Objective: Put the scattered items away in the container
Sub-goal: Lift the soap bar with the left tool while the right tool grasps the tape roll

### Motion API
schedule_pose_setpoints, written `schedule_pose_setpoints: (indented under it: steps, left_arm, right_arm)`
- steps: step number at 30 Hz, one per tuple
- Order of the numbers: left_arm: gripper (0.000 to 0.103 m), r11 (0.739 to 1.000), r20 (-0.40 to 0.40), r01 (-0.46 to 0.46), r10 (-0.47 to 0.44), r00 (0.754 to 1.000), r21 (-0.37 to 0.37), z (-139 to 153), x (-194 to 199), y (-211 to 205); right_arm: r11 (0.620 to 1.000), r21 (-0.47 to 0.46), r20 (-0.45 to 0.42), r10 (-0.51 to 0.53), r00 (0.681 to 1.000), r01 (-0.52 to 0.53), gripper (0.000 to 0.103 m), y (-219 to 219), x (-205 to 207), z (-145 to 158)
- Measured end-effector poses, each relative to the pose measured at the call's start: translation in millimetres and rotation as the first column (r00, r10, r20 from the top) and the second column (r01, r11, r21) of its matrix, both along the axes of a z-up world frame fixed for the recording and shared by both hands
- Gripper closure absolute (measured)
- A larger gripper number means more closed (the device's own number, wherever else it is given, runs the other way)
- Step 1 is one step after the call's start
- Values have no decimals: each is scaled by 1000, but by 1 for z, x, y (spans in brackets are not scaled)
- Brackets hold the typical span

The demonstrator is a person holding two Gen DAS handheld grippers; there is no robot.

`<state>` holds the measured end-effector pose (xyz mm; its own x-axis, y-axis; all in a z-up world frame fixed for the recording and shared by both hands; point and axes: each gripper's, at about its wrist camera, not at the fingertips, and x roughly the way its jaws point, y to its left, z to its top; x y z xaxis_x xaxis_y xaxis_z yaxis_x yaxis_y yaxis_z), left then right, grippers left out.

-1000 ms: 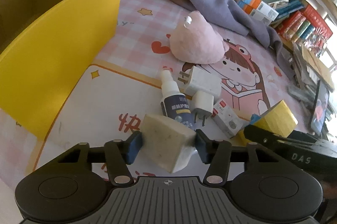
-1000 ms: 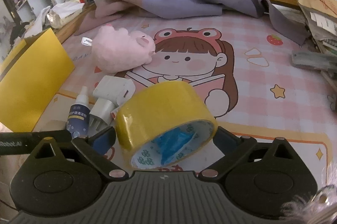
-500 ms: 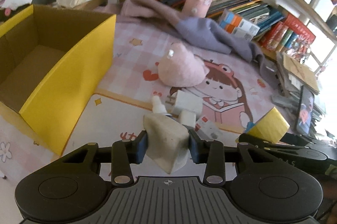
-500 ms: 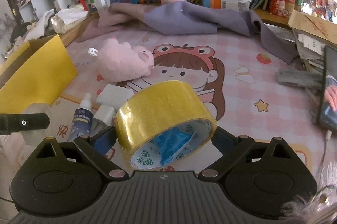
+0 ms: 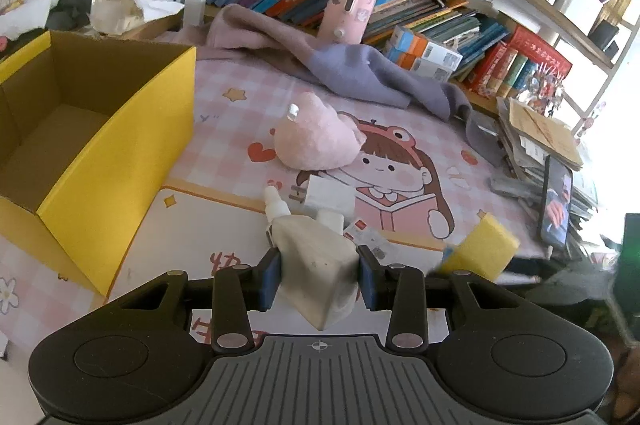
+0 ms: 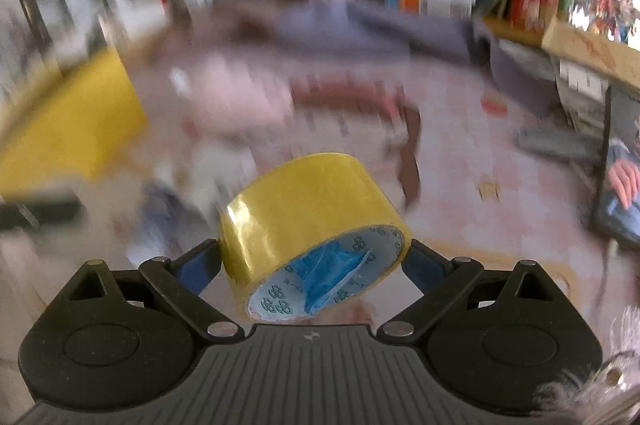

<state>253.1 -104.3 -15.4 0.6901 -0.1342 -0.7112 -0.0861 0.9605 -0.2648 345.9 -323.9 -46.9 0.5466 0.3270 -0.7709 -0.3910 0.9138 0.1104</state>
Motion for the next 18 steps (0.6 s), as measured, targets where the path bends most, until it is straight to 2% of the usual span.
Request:
schedule_pose_setpoints:
  steps: [2,4,6,11,18]
  left_arm:
    - [65,1000,4,-4,4,1000,2,1,-2,0]
    - [65,1000,4,-9,9,1000,-1,2,-2,1]
    - [65,1000,2,-6,6,1000,-3,1,-3,0]
    - [65,1000,-2,11,-11,1000,-10,-1,-3,-4]
    - [65,999,-5,21,-21,1000,-34,-5,-2,-6]
  right_arm:
    - [998,-56,-26,7,1000,-9,6,2,-1,-4]
    - [986,-161,-14,31,999,-33,6,8,-4,-5]
    - [977,-209,-8,38,999,-39,6,9,-7,-8]
    - [990,-134,-26,39,999,-42,5,-1,-8,-9]
    - [996,-83,35,20,999,-18,2,-10,-16,2]
